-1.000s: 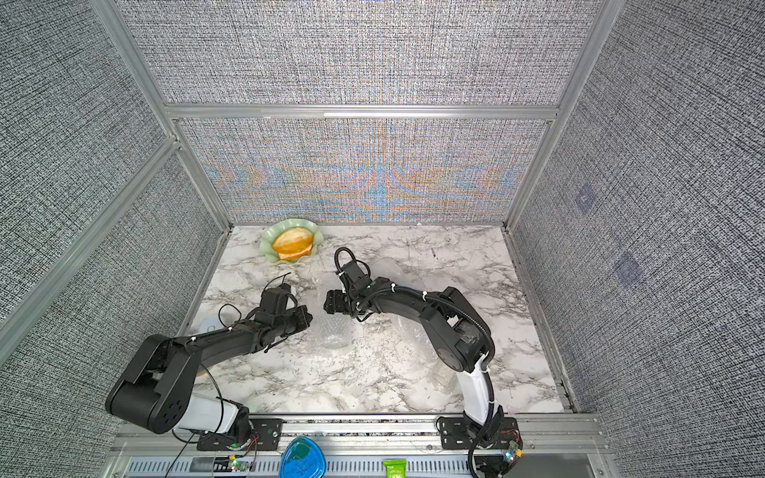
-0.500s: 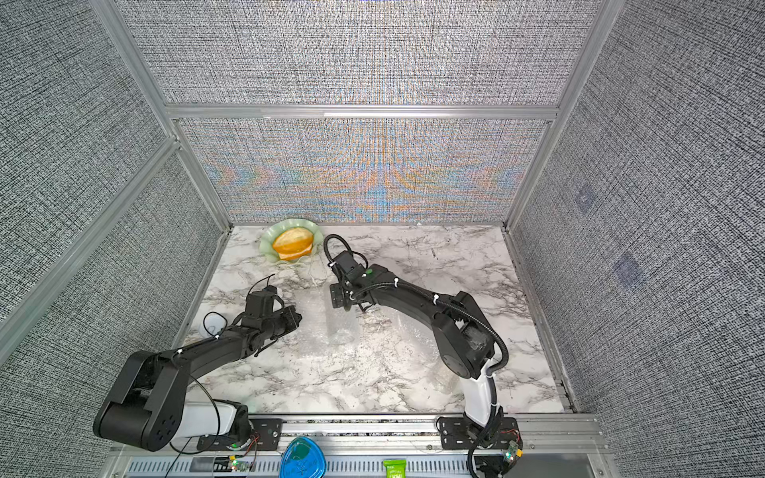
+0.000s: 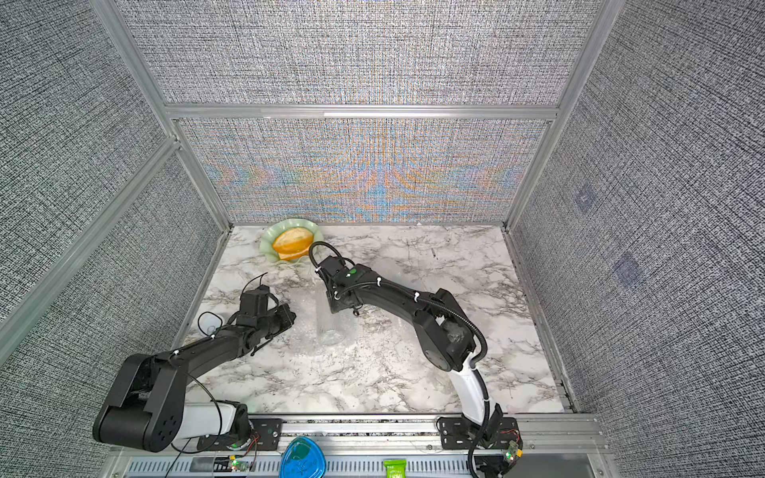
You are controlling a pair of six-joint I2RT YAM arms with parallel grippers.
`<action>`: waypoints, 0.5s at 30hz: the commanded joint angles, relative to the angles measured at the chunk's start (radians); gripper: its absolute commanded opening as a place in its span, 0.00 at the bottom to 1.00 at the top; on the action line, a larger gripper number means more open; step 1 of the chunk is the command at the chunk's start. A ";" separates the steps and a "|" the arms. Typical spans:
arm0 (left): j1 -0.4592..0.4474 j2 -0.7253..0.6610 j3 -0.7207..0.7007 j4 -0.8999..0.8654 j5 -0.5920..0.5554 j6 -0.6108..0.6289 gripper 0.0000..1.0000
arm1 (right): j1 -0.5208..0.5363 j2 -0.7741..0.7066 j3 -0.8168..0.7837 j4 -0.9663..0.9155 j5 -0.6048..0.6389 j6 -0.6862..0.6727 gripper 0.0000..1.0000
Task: Unwrap the vase from the bubble wrap
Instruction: Unwrap the bubble wrap at the center of the board.
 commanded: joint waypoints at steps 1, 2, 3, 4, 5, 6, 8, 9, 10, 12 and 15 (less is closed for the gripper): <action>0.004 -0.005 0.020 -0.033 -0.031 0.004 0.00 | -0.030 -0.066 -0.073 0.002 0.030 0.009 0.80; 0.005 -0.005 0.027 -0.043 -0.037 0.006 0.00 | -0.042 -0.087 -0.094 0.004 0.027 0.008 0.80; 0.004 -0.005 0.035 -0.048 -0.037 0.007 0.00 | -0.055 -0.110 -0.116 0.008 0.028 0.005 0.80; 0.005 -0.005 0.042 -0.054 -0.036 0.007 0.00 | -0.067 -0.139 -0.132 0.007 0.034 0.003 0.80; 0.006 -0.004 0.049 -0.064 -0.034 0.009 0.00 | -0.073 -0.163 -0.139 0.006 0.040 -0.001 0.80; 0.006 -0.002 0.066 -0.087 -0.030 0.012 0.00 | -0.077 -0.192 -0.142 0.007 0.048 -0.010 0.80; 0.004 0.011 0.106 -0.139 -0.019 0.018 0.21 | -0.076 -0.229 -0.117 -0.004 0.059 -0.025 0.80; 0.005 0.014 0.122 -0.155 -0.011 0.022 0.31 | -0.077 -0.241 -0.093 -0.011 0.055 -0.034 0.81; 0.004 0.014 0.134 -0.163 -0.007 0.023 0.38 | -0.077 -0.246 -0.068 -0.011 0.042 -0.041 0.81; 0.005 0.003 0.147 -0.175 -0.008 0.021 0.52 | -0.077 -0.239 -0.023 0.001 -0.006 -0.057 0.81; 0.006 -0.005 0.196 -0.241 -0.032 0.024 0.71 | -0.074 -0.178 0.091 -0.024 -0.065 -0.063 0.83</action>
